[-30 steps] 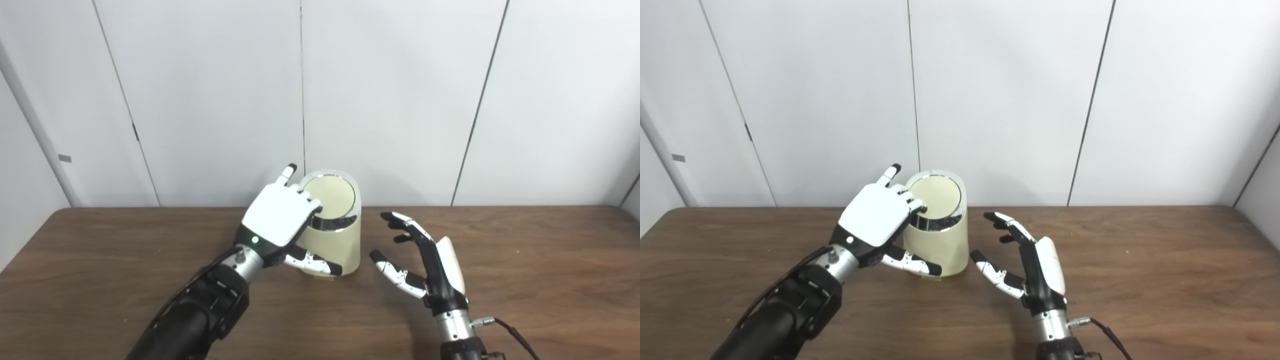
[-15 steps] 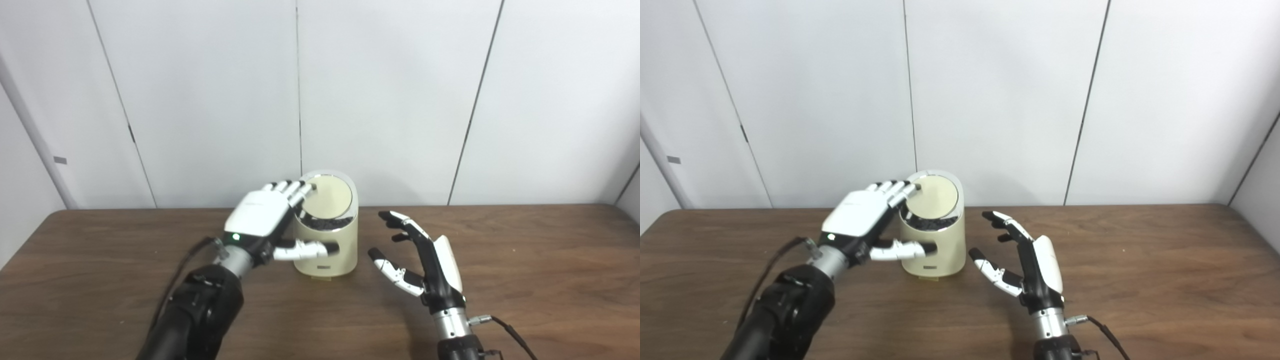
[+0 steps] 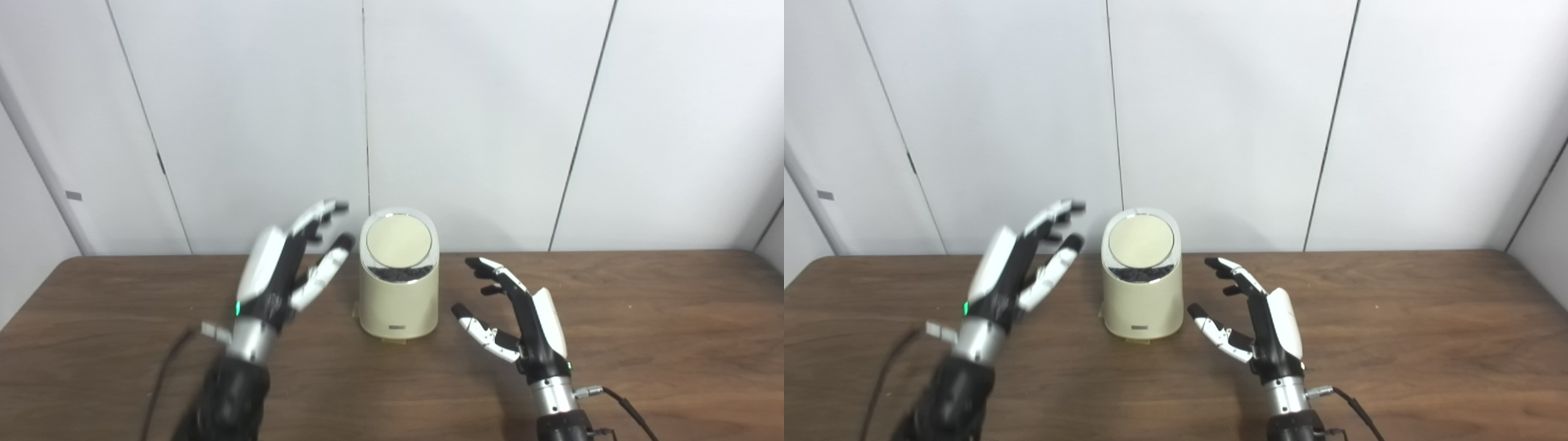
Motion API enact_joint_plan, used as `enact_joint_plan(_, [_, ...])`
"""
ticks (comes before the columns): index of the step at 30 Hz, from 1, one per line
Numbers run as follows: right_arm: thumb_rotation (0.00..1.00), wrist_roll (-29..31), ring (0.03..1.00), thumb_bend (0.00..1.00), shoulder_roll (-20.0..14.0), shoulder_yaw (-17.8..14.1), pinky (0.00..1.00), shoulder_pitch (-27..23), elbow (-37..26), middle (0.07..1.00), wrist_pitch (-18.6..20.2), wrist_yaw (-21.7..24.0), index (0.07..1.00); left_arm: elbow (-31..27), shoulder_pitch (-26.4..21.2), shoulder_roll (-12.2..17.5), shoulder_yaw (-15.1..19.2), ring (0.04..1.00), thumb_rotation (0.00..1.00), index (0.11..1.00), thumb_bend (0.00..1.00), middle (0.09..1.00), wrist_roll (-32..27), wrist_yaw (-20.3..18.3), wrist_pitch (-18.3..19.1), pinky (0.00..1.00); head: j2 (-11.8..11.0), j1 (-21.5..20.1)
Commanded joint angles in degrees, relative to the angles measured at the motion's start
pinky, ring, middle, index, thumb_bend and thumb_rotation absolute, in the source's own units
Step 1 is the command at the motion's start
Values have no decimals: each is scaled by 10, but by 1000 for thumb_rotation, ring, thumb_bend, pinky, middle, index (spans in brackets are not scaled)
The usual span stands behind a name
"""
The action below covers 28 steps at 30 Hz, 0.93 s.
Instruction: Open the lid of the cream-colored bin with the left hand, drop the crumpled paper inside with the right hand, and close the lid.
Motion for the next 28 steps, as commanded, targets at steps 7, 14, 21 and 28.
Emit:
enact_joint_plan(7, [422, 14, 752, 266, -10, -1, 612, 31, 13, 795, -33, -1, 763, 36, 38, -32, 28, 785, 892, 782, 219, 797, -92, 72, -112, 697, 3, 6])
enact_joint_plan(14, [470, 16, 761, 218, -17, -4, 652, 56, -33, 781, -19, 9, 769, 63, 75, -46, 29, 790, 811, 779, 211, 800, -127, 80, -160, 722, 21, 14])
enact_joint_plan(21, [575, 36, 753, 224, -18, -18, 653, 86, -89, 767, -9, 32, 760, 55, 106, -53, 23, 785, 718, 780, 233, 796, -137, 82, -173, 719, 40, 16])
enact_joint_plan(28, [576, 66, 738, 213, -12, -31, 627, 92, -103, 758, -2, 57, 746, 45, 114, -57, 22, 779, 644, 771, 241, 790, -144, 79, -165, 721, 50, 12])
